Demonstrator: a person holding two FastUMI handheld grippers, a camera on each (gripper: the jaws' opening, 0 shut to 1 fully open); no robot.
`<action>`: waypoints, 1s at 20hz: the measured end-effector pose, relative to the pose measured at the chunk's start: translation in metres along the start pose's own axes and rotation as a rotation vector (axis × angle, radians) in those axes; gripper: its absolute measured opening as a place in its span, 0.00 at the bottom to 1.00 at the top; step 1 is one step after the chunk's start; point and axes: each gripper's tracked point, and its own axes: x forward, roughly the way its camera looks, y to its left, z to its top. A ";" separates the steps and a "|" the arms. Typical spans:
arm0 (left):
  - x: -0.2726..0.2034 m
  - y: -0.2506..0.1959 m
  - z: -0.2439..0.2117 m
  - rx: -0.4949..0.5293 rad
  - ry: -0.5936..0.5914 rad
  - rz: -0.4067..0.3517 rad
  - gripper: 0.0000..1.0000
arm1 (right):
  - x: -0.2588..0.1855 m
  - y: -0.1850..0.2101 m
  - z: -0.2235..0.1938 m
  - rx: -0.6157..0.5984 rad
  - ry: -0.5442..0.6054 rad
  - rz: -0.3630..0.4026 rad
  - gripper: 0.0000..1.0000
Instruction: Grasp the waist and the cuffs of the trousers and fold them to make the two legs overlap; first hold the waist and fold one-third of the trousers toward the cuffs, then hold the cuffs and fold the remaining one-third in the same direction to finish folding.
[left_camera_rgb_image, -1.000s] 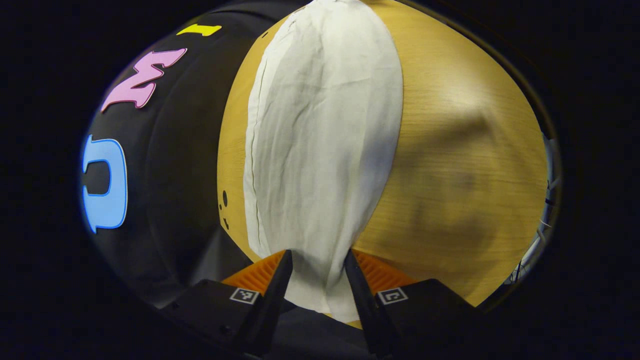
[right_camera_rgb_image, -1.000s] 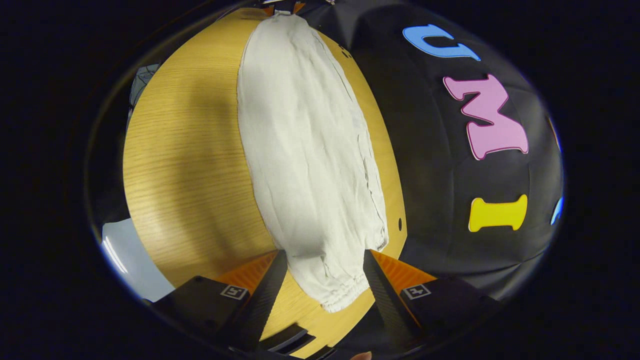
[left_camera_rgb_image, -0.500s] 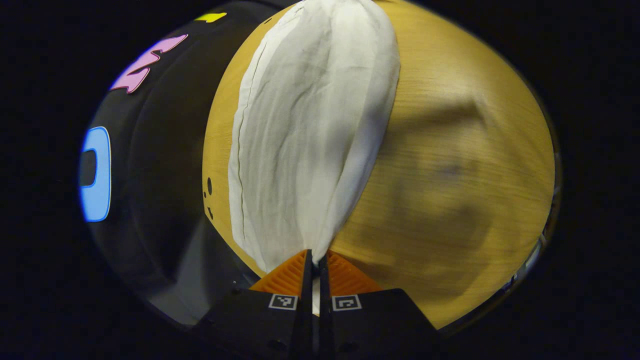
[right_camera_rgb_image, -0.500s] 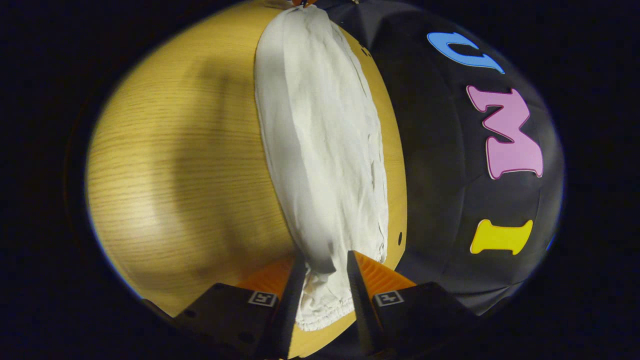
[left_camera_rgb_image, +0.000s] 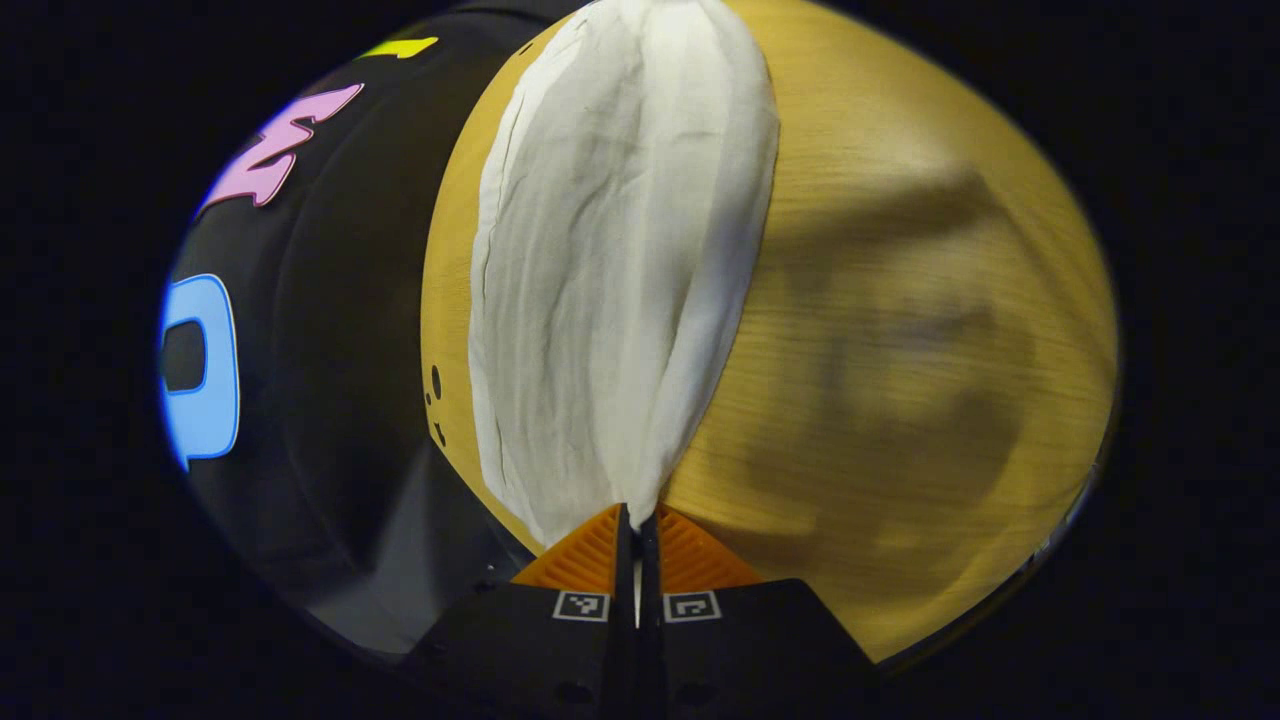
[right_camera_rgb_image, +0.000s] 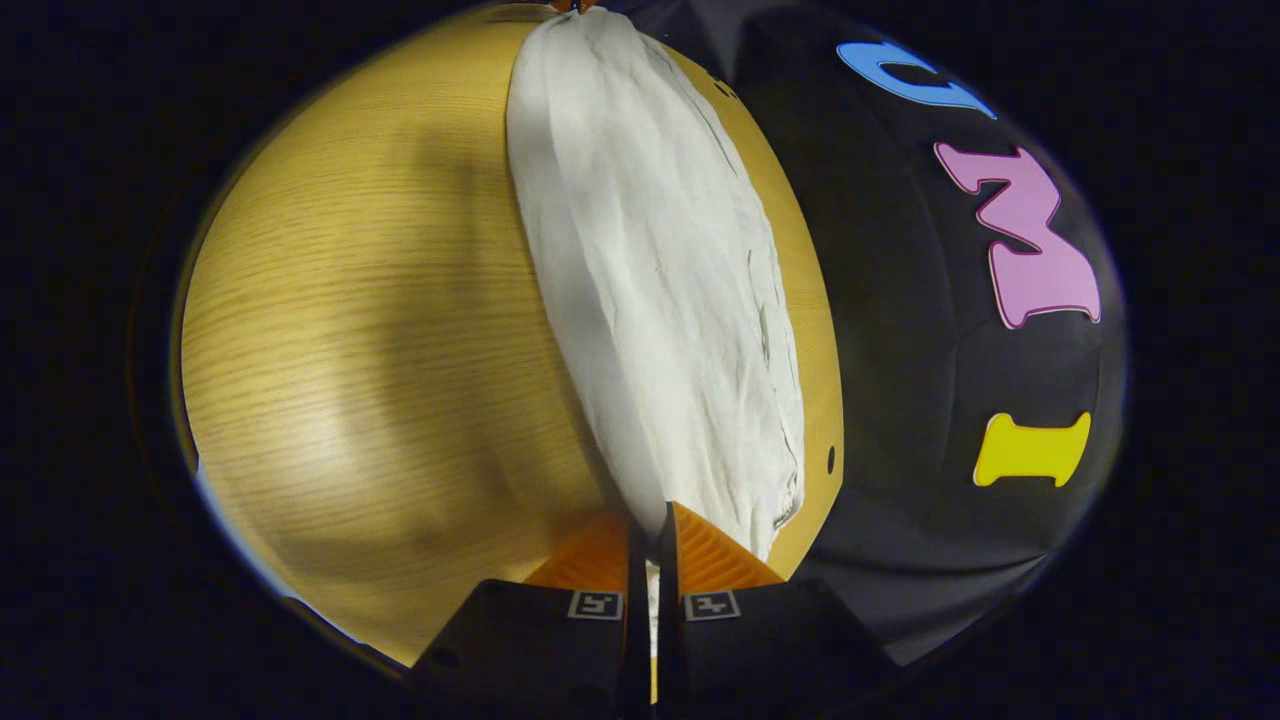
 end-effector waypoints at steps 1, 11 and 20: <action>-0.001 0.005 0.001 -0.042 -0.014 0.009 0.05 | -0.005 -0.007 0.002 0.002 -0.006 -0.027 0.08; -0.028 0.094 0.017 -0.284 -0.084 0.176 0.05 | -0.013 -0.117 0.018 0.127 -0.043 -0.230 0.07; 0.003 0.124 0.035 -0.482 -0.037 0.088 0.07 | 0.046 -0.152 0.024 0.196 -0.007 -0.217 0.07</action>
